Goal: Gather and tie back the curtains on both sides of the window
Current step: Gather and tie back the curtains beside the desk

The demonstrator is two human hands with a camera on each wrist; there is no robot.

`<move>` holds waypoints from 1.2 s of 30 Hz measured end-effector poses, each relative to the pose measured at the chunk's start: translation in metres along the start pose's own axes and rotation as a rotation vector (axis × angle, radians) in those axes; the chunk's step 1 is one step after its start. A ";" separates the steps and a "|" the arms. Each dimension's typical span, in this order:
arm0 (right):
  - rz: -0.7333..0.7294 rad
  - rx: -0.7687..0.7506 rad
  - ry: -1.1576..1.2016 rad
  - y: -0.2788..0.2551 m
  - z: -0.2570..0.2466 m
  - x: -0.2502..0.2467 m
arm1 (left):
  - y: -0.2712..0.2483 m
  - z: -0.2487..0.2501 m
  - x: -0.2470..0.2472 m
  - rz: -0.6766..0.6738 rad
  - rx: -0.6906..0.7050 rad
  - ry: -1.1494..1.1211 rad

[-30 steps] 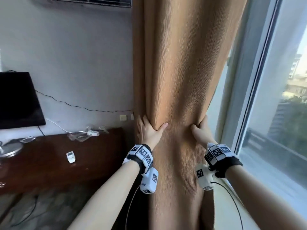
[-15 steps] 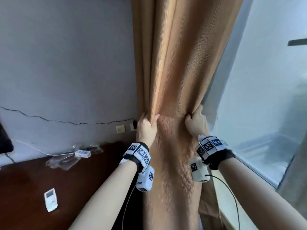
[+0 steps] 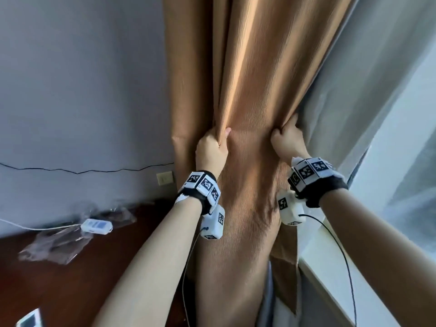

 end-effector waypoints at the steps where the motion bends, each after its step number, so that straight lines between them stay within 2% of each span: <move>1: 0.011 -0.013 0.004 0.014 -0.001 0.007 | 0.013 -0.005 0.005 0.010 0.003 0.003; 6: 0.043 -0.086 -0.016 0.095 -0.009 0.054 | 0.084 -0.040 0.032 0.110 0.025 0.025; 13: 0.031 -0.147 0.019 0.190 -0.028 0.127 | 0.181 -0.091 0.058 0.180 0.032 0.060; 20: 0.044 -0.139 0.028 0.242 -0.028 0.165 | 0.230 -0.119 0.087 0.248 0.096 0.078; 29: 0.081 -0.052 -0.012 0.203 0.001 0.152 | 0.201 -0.114 0.094 0.145 0.130 0.038; 36: 0.104 0.029 -0.021 0.101 0.017 0.107 | 0.138 -0.098 0.083 0.024 0.094 -0.014</move>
Point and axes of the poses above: each hand's wrist, its own y-axis towards the middle knuckle, its own x-axis out of the palm, z = x × y, the point moved 10 cm from there along y, towards the middle knuckle, and after that the axes turned 11 degrees about y, right-handed, at the moved point
